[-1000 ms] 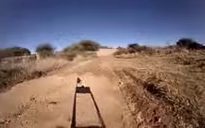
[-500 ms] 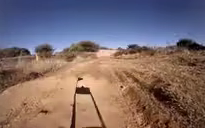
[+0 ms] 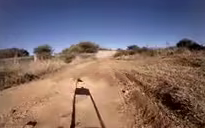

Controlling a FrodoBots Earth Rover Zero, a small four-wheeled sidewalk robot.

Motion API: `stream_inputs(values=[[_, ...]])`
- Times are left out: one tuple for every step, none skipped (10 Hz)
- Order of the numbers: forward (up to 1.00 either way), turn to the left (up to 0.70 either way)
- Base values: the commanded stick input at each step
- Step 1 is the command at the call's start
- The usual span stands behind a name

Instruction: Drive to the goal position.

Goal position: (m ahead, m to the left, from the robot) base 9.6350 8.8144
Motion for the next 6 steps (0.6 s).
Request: stream_inputs(values=[[0.50,0.17],[0.50,0.36],[0.50,0.41],[0.50,0.07],[0.50,0.00],[0.50,0.00]])
